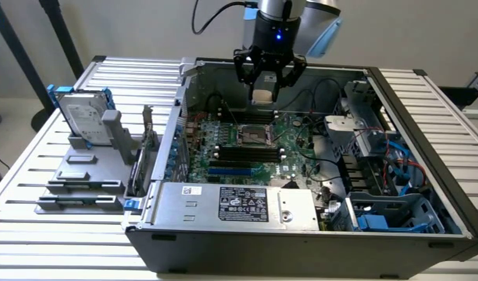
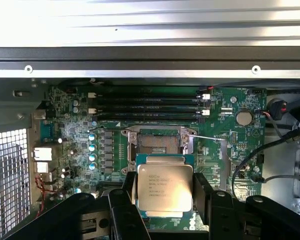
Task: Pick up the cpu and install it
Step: 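Place the cpu into insertion slot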
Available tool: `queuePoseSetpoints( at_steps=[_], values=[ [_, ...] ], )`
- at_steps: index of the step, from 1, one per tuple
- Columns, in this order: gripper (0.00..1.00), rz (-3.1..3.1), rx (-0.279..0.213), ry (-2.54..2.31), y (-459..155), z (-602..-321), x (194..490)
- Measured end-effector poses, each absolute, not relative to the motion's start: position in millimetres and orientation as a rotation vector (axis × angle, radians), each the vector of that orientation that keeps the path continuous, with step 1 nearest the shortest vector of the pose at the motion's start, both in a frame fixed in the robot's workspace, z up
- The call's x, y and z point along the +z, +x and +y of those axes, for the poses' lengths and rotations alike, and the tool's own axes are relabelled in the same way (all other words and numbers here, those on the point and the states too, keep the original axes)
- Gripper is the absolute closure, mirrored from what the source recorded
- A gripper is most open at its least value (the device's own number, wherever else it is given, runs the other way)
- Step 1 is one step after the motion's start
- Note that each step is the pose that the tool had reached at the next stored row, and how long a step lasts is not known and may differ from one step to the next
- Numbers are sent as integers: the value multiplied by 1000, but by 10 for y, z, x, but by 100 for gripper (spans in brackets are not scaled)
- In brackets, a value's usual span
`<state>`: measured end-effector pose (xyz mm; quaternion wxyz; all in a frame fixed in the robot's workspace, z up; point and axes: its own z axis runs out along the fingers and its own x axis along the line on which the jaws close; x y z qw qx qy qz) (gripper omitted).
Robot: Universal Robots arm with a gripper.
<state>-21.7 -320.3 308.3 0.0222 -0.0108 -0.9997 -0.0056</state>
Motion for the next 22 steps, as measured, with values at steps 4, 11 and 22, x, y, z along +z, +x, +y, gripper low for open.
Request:
queuePoseSetpoints(
  at_steps=[4,11,22],
  values=[
    [45,-3097,-18,-36,-219,-3203,3080],
    [45,-3090,-21,-217,-220,-3203,3021],
    [45,-3054,-28,-525,-219,-3203,2878]
  ],
)
